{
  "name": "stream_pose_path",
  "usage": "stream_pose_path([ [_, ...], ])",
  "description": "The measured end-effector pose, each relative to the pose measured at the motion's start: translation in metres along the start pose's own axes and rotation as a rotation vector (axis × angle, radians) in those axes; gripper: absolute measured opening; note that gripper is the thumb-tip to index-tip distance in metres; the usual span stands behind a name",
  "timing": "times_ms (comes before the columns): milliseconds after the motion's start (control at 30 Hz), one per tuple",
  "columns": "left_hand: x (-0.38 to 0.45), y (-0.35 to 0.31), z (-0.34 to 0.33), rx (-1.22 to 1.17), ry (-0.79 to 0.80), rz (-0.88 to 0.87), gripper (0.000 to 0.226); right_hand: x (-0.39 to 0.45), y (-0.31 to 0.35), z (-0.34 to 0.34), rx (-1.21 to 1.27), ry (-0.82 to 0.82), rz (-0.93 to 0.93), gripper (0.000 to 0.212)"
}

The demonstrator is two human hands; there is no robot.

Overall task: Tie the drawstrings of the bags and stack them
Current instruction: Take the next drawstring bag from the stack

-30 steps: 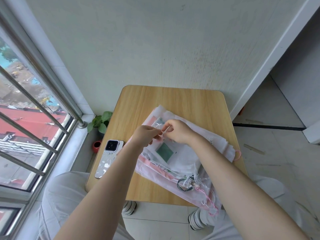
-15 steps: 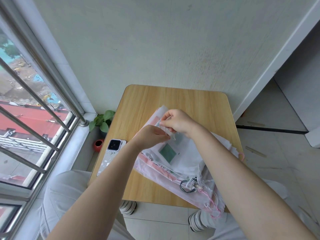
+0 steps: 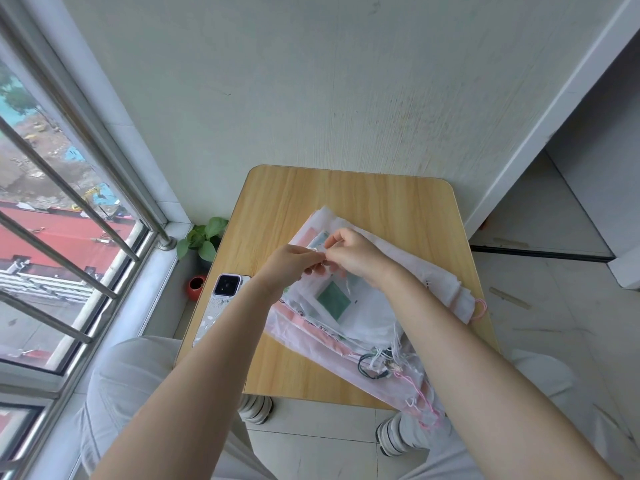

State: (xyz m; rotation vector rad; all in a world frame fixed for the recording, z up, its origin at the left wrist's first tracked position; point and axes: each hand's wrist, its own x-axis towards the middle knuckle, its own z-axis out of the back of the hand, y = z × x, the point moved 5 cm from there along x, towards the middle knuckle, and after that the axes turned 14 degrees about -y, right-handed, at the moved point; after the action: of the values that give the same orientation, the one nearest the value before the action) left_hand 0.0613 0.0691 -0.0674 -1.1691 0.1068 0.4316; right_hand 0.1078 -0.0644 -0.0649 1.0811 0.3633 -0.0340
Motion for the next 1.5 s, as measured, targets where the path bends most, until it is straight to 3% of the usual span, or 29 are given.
stream_pose_path([
  [200, 0.002, -0.003, 0.004, 0.047, -0.12, -0.087, 0.024, -0.001, -0.012, 0.001, -0.041, -0.009, 0.019, 0.008],
  [400, 0.006, -0.001, 0.003, -0.034, -0.192, -0.084, 0.016, -0.005, -0.012, 0.006, -0.017, -0.031, 0.008, 0.016],
  [567, 0.009, 0.007, 0.002, -0.276, -0.087, 0.054, 0.02, -0.012, -0.011, 0.007, 0.014, -0.02, 0.028, 0.024],
  [833, 0.009, 0.008, 0.001, -0.368, 0.006, 0.141, 0.019, -0.013, -0.006, 0.007, 0.007, -0.06, 0.093, 0.025],
  [1000, 0.009, 0.007, 0.002, -0.353, -0.014, 0.127, 0.02, -0.015, -0.004, 0.01, -0.033, -0.055, 0.122, 0.014],
  [1267, 0.006, 0.001, 0.006, -0.251, -0.042, 0.034, 0.018, -0.02, -0.002, 0.011, -0.042, -0.072, 0.108, 0.022],
  [1400, 0.004, -0.002, 0.008, -0.141, -0.019, -0.044, 0.017, -0.021, 0.009, 0.029, 0.07, -0.247, 0.204, 0.017],
  [1500, 0.002, -0.007, 0.007, -0.095, -0.001, -0.095, 0.021, -0.017, 0.011, 0.023, 0.136, -0.178, 0.189, 0.017],
])
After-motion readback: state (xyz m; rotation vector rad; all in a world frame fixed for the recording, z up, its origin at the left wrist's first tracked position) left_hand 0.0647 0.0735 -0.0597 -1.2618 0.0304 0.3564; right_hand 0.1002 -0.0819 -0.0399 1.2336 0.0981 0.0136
